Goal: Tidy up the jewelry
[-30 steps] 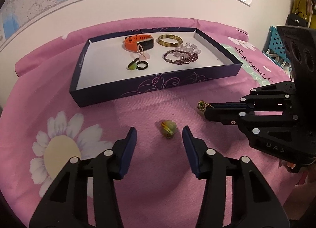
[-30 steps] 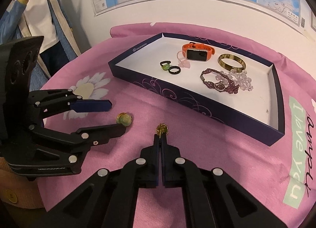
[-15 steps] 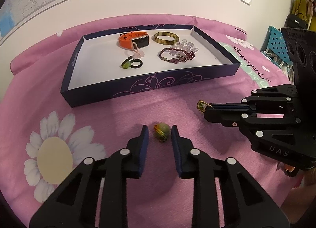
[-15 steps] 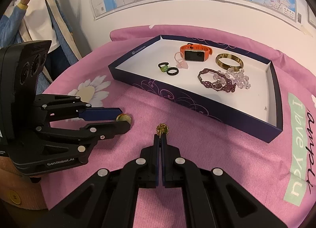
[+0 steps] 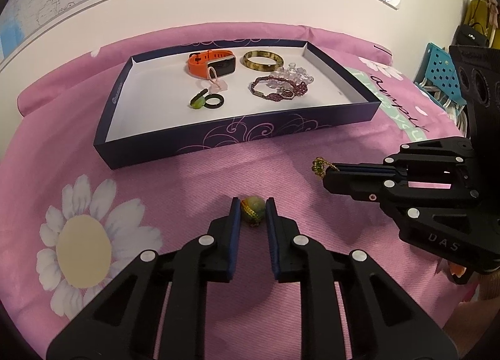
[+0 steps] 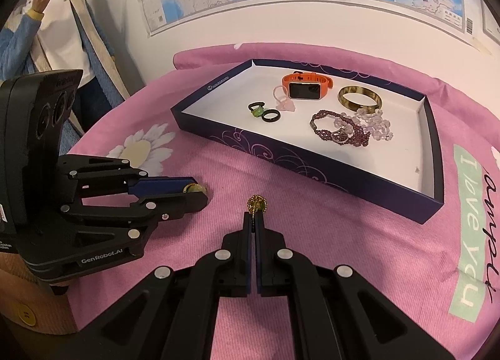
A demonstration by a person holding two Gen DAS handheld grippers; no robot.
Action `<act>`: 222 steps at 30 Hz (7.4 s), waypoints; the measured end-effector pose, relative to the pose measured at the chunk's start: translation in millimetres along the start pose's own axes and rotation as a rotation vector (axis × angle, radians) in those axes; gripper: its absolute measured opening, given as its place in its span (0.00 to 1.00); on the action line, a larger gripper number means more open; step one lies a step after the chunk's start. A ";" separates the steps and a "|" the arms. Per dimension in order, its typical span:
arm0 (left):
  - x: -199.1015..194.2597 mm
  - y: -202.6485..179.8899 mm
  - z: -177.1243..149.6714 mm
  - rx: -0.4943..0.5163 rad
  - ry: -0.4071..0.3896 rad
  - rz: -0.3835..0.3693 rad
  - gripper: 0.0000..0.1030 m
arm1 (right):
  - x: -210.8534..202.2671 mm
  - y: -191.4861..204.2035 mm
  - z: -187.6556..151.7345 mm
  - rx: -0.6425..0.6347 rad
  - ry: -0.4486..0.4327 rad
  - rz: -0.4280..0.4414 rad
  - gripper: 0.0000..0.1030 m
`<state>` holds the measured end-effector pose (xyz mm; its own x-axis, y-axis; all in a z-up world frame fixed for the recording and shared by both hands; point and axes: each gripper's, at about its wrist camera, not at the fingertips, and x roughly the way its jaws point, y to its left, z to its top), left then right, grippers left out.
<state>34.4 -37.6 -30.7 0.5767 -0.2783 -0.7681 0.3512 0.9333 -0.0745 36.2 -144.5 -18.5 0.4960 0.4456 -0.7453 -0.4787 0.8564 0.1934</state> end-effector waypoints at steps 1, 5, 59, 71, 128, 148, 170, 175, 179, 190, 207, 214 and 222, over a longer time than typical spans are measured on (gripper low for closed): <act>-0.6 -0.5 -0.1 0.000 -0.001 0.002 0.16 | -0.5 -0.6 -0.2 0.002 -0.001 0.001 0.01; -2.4 -0.4 0.3 -0.005 -0.007 0.001 0.16 | -2.1 -2.0 -0.5 0.008 -0.006 -0.001 0.01; -26.4 8.8 33.0 -0.040 -0.122 0.029 0.16 | -24.0 -21.4 21.4 0.017 -0.083 -0.029 0.01; -22.4 10.4 47.2 -0.038 -0.141 0.046 0.16 | -21.3 -31.7 32.2 0.020 -0.096 -0.054 0.01; 55.6 41.2 83.4 -0.115 -0.026 0.126 0.25 | 37.0 -76.4 64.7 0.076 -0.018 -0.125 0.07; -9.6 38.5 42.1 -0.172 -0.139 0.242 0.94 | -17.9 -47.1 22.6 0.113 -0.144 -0.155 0.86; -27.7 27.2 12.1 -0.184 -0.125 0.308 0.94 | -25.6 -30.9 -6.6 0.162 -0.131 -0.195 0.93; -29.3 25.8 11.7 -0.181 -0.129 0.311 0.94 | -26.8 -29.0 -7.3 0.159 -0.131 -0.195 0.93; -30.3 25.7 11.3 -0.185 -0.131 0.314 0.94 | -26.3 -27.9 -8.3 0.161 -0.130 -0.191 0.93; -30.8 24.4 9.7 -0.182 -0.134 0.319 0.94 | -26.1 -24.5 -9.0 0.159 -0.129 -0.187 0.93; -31.4 25.7 9.3 -0.186 -0.134 0.320 0.94 | -26.3 -23.6 -9.1 0.160 -0.126 -0.178 0.93; -30.7 26.0 8.7 -0.187 -0.134 0.320 0.94 | -26.6 -23.5 -9.4 0.164 -0.123 -0.179 0.93; -30.6 26.2 8.5 -0.188 -0.133 0.319 0.94 | -26.2 -24.0 -9.3 0.163 -0.122 -0.178 0.93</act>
<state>32.2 -6.6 -3.8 0.7298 0.0173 -0.6835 0.0045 0.9995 0.0302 28.0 -179.1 -9.5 0.6504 0.3037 -0.6962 -0.2579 0.9504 0.1737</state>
